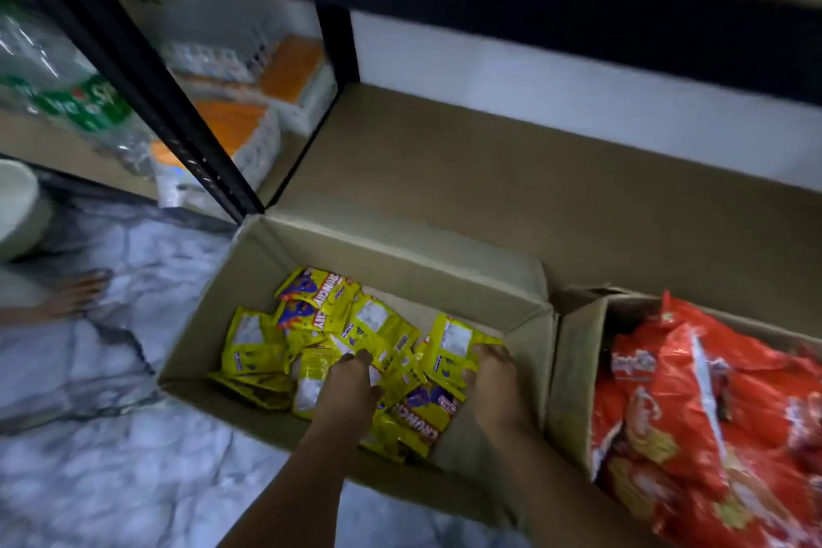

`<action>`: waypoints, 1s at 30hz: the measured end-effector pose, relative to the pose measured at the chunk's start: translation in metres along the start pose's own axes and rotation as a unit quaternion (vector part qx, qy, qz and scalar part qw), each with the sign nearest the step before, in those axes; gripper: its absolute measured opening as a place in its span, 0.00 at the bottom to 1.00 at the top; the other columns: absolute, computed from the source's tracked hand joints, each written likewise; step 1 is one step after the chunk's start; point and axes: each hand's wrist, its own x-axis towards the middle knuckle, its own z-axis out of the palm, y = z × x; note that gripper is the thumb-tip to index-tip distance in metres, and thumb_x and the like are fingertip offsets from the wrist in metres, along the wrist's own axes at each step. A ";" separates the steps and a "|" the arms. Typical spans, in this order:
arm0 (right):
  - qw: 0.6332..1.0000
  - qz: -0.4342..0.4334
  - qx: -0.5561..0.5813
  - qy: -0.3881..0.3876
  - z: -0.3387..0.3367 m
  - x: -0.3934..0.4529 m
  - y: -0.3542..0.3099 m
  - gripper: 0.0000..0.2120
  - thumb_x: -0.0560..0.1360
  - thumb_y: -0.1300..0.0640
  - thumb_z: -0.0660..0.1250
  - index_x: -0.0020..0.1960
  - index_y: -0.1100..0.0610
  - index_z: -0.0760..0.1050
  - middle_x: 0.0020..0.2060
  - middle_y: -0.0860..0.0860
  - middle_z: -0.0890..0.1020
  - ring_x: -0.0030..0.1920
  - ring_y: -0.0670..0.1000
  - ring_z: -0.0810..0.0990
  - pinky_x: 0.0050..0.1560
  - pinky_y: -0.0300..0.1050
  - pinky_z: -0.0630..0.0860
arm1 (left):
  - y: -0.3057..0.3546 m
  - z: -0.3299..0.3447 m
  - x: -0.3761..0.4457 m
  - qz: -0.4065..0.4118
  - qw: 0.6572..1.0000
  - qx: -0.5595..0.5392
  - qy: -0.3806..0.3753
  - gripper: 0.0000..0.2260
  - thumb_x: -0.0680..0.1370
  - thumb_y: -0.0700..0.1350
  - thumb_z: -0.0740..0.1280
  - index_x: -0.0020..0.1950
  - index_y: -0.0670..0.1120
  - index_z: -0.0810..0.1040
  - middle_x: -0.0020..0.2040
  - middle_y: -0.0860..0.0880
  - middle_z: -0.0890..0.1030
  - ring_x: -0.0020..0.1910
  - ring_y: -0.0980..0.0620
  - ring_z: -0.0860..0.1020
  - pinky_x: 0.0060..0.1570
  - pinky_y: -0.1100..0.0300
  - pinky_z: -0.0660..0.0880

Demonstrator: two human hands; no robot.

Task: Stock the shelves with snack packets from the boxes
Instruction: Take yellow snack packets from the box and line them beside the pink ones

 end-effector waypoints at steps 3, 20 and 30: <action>0.999 0.040 0.003 0.017 0.038 0.032 0.015 0.19 0.77 0.62 0.66 0.68 0.60 0.73 0.63 0.58 0.76 0.64 0.59 0.74 0.66 0.48 0.67 | -0.006 0.022 0.031 -0.005 0.998 0.048 0.031 0.27 0.77 0.49 0.71 0.74 0.45 0.66 0.72 0.43 0.70 0.70 0.44 0.69 0.67 0.55 0.66; 0.985 0.052 -0.158 -0.048 0.069 0.066 0.027 0.38 0.69 0.39 0.73 0.73 0.45 0.60 0.66 0.53 0.68 0.68 0.57 0.64 0.64 0.51 0.67 | -0.006 0.041 0.096 -0.127 0.981 0.099 0.110 0.41 0.70 0.64 0.74 0.76 0.54 0.57 0.73 0.47 0.58 0.72 0.41 0.59 0.65 0.43 0.66; 0.997 0.046 -0.068 -0.015 0.049 0.059 0.016 0.17 0.75 0.52 0.71 0.59 0.52 0.69 0.57 0.53 0.82 0.60 0.56 0.79 0.52 0.47 0.75 | -0.015 0.036 0.090 -0.089 0.959 -0.210 0.171 0.19 0.68 0.39 0.77 0.55 0.52 0.78 0.57 0.42 0.80 0.48 0.44 0.78 0.48 0.54 0.77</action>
